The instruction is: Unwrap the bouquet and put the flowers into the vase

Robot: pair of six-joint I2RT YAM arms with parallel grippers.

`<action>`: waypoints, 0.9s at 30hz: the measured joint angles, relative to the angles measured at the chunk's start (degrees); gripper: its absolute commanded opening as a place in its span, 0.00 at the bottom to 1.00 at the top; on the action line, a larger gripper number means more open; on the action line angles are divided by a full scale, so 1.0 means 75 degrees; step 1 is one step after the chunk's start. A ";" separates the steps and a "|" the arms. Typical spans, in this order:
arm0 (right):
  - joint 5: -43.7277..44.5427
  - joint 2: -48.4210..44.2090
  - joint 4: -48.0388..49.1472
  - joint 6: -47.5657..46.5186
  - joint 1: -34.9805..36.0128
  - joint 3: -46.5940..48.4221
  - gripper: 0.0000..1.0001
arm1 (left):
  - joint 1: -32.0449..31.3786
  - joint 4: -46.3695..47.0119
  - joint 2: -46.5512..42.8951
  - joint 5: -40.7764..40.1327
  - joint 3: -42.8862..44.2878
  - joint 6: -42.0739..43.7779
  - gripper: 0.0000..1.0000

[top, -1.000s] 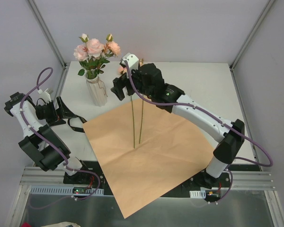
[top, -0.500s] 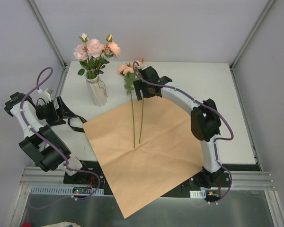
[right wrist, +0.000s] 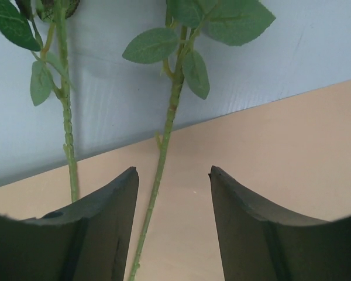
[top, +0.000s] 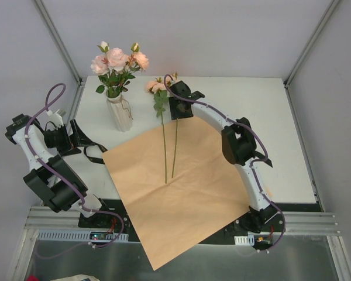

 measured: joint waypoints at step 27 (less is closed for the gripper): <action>0.0114 0.0906 -0.0058 0.0731 0.0032 0.0597 0.01 | 0.0000 -0.0003 -0.0009 -0.0067 -0.0047 0.0224 0.92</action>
